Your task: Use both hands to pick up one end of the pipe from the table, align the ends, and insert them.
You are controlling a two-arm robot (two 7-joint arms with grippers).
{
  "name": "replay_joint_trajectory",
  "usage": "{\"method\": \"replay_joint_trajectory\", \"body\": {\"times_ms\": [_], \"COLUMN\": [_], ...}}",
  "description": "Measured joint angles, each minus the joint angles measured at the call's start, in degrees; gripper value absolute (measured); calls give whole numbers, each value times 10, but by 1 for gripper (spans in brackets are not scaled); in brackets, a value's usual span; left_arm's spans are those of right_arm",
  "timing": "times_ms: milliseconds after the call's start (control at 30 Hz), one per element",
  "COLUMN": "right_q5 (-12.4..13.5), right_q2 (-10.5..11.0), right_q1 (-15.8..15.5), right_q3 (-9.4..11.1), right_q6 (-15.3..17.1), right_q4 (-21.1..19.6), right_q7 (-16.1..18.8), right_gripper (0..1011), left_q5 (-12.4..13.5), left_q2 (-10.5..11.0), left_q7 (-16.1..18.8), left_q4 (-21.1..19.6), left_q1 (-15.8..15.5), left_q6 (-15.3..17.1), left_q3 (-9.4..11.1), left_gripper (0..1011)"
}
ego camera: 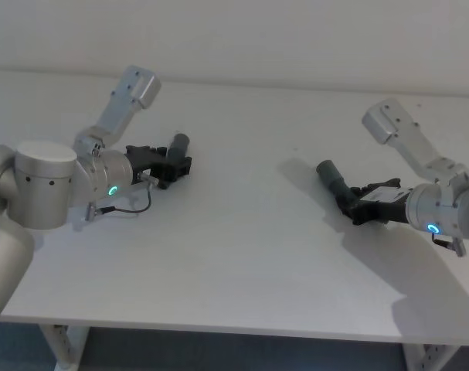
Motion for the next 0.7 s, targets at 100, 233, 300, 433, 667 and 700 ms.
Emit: {"method": "replay_joint_trajectory", "body": {"times_ms": [100,233,300,433,667,700], "right_q5": [0,0,0,0,0,0], "right_q2": [0,0,0,0,0,0], "right_q1": [0,0,0,0,0,0], "right_q3": [0,0,0,0,0,0], "right_q6": [0,0,0,0,0,0], "right_q4": [0,0,0,0,0,0], "right_q7": [0,0,0,0,0,0], "right_gripper": [264,264,263,264,264,264], "left_q5": [0,0,0,0,0,0], "left_q2": [0,0,0,0,0,0], "left_q7": [0,0,0,0,0,0], "left_q4": [0,0,0,0,0,0], "left_q1": [0,0,0,0,0,0], "left_q6": [0,0,0,0,0,0], "left_q3": [0,0,0,0,0,0], "left_gripper": [498,422,398,366,335,331]}}
